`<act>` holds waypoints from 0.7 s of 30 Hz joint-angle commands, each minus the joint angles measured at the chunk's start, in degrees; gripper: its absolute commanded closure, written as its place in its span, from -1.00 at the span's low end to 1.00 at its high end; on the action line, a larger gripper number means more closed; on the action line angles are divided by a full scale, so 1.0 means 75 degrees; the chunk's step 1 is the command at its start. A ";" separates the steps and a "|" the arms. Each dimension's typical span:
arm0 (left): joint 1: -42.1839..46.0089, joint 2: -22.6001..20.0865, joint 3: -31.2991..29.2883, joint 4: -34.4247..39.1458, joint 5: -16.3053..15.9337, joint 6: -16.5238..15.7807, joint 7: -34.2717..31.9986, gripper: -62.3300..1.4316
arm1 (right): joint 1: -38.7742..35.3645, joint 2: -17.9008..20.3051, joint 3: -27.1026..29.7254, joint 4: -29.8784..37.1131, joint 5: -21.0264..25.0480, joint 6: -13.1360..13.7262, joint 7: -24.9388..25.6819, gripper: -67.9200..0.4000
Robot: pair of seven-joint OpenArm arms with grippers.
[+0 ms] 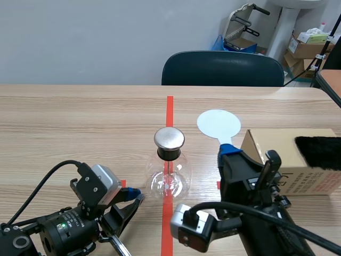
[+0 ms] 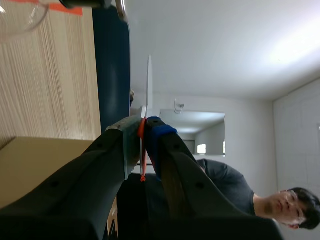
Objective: Do the electroscope experiment
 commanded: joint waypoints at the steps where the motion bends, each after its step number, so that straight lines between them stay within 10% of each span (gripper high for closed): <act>1: 0.0020 0.0023 0.0017 0.0061 -0.0070 -0.0017 -0.0096 0.69 | 0.0032 0.0044 0.0009 0.0192 -0.0006 -0.0085 -0.0227 0.96; 21: 0.0020 0.0023 0.0017 0.0061 -0.0070 -0.0017 -0.0070 0.69 | 0.0032 0.0041 0.0009 0.0192 -0.0006 -0.0085 -0.1609 0.96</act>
